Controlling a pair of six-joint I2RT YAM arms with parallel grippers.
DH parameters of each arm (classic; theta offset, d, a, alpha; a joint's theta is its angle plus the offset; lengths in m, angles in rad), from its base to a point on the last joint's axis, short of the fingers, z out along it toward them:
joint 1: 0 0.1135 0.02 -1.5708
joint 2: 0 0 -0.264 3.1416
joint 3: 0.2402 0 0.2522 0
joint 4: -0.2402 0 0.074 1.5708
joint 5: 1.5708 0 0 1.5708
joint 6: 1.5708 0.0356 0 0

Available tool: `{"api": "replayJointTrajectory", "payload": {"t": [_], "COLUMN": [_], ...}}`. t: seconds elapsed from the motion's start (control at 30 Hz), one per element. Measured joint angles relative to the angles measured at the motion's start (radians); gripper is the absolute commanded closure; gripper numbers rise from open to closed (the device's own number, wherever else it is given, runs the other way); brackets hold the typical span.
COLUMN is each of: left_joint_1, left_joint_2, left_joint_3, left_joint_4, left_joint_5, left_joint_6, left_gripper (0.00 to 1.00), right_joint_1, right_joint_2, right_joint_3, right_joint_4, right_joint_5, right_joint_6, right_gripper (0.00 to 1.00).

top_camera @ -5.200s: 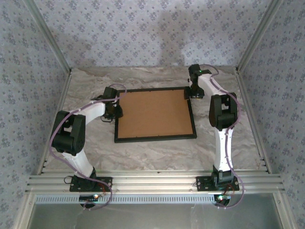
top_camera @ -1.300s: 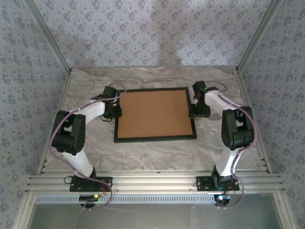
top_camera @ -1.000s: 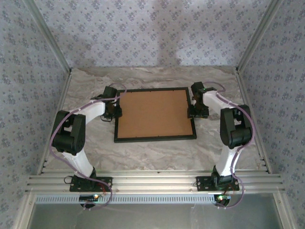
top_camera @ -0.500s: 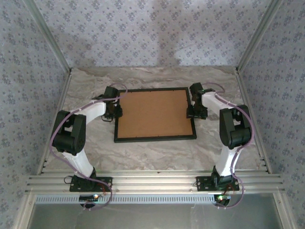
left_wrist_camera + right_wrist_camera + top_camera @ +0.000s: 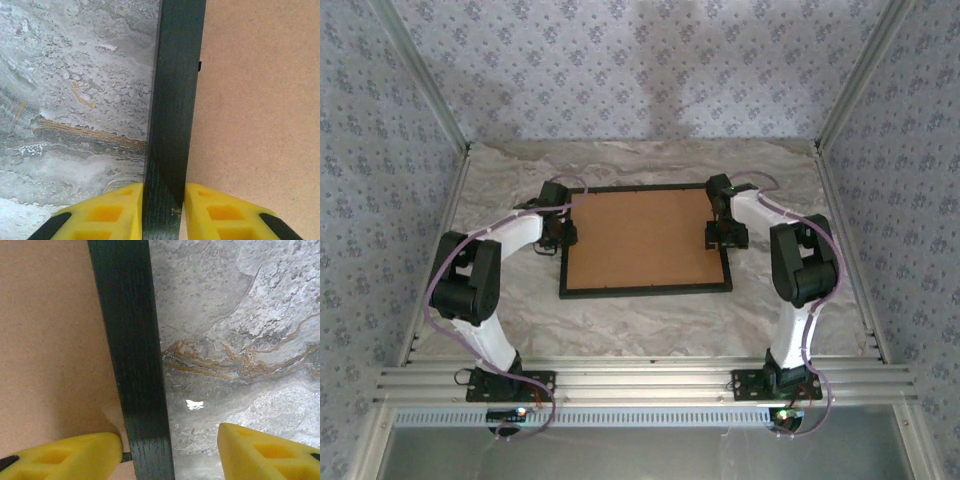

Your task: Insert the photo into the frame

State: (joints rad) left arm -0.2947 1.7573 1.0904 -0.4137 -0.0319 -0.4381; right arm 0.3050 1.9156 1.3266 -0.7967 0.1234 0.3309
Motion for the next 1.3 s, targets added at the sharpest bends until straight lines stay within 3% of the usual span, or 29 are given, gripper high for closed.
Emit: {"api": "replayJointTrajectory", "payload": {"t": [0.3,0.7,0.8,0.93,1.07,1.3], "left_joint_1": [0.000,0.010,0.020,0.039,0.060,0.094], "left_joint_2": [0.000,0.000,-0.001,-0.003,-0.021,-0.063], "left_joint_3": [-0.001,-0.001,-0.001,-0.001,-0.001,0.001], "left_joint_4": [0.006,0.009,0.010,0.008,0.005,-0.002], "left_joint_5": [-0.004,0.050,0.069,0.080,0.084,0.084], "left_joint_6": [0.000,0.001,0.004,0.003,0.006,-0.001], "left_gripper": [0.73,0.70,0.63,0.45,0.33,0.25], "right_joint_1": [-0.002,-0.056,-0.093,-0.149,-0.193,-0.211], "right_joint_2": [-0.012,-0.106,-0.127,-0.114,-0.059,0.070], "right_joint_3": [-0.008,-0.011,0.003,0.040,0.103,0.178], "right_joint_4": [0.006,0.009,0.010,0.018,0.039,0.065], "right_joint_5": [-0.013,-0.161,-0.166,-0.185,-0.226,-0.286], "right_joint_6": [0.021,-0.008,-0.028,-0.067,-0.113,-0.170], "right_gripper": [0.39,0.38,0.38,0.38,0.41,0.45]}}
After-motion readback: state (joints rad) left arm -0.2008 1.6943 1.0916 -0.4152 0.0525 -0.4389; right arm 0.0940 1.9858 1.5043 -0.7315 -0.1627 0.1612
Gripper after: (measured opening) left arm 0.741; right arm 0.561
